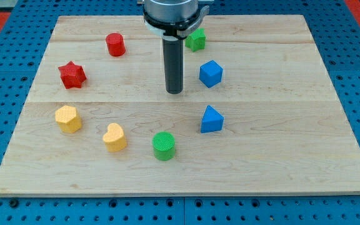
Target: Move the red circle slightly to the top
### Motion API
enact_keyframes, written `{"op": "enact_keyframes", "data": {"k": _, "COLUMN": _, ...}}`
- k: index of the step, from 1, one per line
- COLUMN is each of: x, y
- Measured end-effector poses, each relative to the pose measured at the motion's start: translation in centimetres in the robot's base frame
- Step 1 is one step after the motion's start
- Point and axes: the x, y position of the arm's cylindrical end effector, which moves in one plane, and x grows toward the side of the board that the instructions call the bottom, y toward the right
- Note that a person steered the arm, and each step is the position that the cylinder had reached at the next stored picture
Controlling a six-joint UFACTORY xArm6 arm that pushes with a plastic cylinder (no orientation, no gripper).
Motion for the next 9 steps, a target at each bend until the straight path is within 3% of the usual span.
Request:
{"op": "enact_keyframes", "data": {"k": 4, "x": -5.2, "y": -0.3}}
{"op": "enact_keyframes", "data": {"k": 7, "x": -6.9, "y": -9.4}}
{"op": "enact_keyframes", "data": {"k": 9, "x": -9.4, "y": -12.1}}
